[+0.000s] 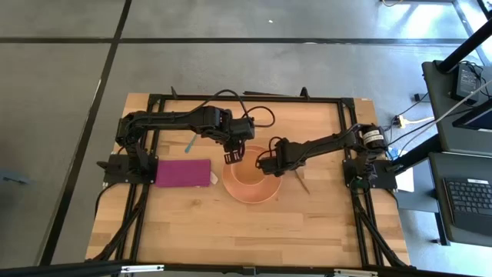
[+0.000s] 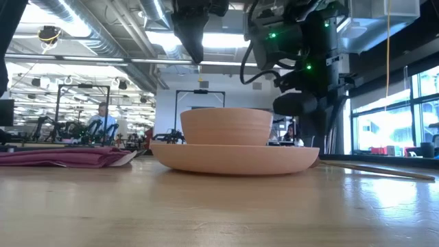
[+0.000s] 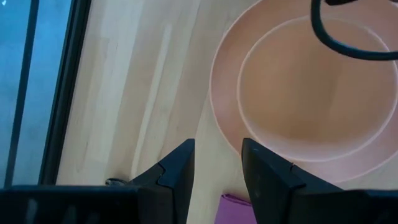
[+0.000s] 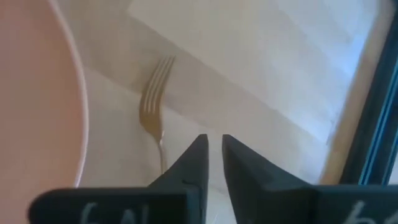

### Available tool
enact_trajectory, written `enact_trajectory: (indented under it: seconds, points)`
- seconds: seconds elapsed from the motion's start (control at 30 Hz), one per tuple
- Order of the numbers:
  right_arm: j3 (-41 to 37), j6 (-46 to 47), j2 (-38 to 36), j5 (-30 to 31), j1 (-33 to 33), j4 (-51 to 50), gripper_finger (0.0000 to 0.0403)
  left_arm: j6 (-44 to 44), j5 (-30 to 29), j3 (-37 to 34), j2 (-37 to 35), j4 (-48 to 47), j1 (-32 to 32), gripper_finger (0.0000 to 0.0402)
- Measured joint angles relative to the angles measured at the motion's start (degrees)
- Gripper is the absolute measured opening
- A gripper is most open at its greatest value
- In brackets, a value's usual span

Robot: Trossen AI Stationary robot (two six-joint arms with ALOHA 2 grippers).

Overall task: Set table place
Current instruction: Move the gold fork to the right of the orange plate

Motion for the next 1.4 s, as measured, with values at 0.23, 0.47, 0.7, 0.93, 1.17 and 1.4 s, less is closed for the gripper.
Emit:
enact_trajectory:
  seconds: [0.23, 0.47, 0.7, 0.93, 1.17, 1.4]
  points:
    - [0.0, -4.9, -0.7, 2.4, 0.0, -2.0, 0.0006, -0.2, 0.0, 0.0, 0.0, -1.1, 0.0, 0.0125]
    - [0.0, -9.3, -7.2, 0.9, 0.1, -3.0, 0.0004, -0.4, -0.1, 0.0, 0.0, -2.5, 0.0, 0.0125]
    - [-11.0, -9.7, -20.7, 0.2, 1.0, 6.5, 0.0003, -1.5, -0.5, 0.0, 0.0, -4.5, -0.4, 0.0125]
    - [-33.6, -9.2, -38.3, -4.4, 0.7, 30.6, 0.0003, -3.2, -1.5, 0.0, 0.0, -4.3, -1.5, 0.0125]
    - [-46.5, -10.4, -47.0, -8.1, -2.6, 47.5, 0.0003, -5.1, -1.6, 0.0, 0.0, -3.4, -3.0, 0.0125]
    - [-52.0, -10.4, -43.7, -7.1, -3.5, 59.1, 0.0003, -5.9, -1.6, 0.0, 0.0, -1.5, -4.2, 0.0125]
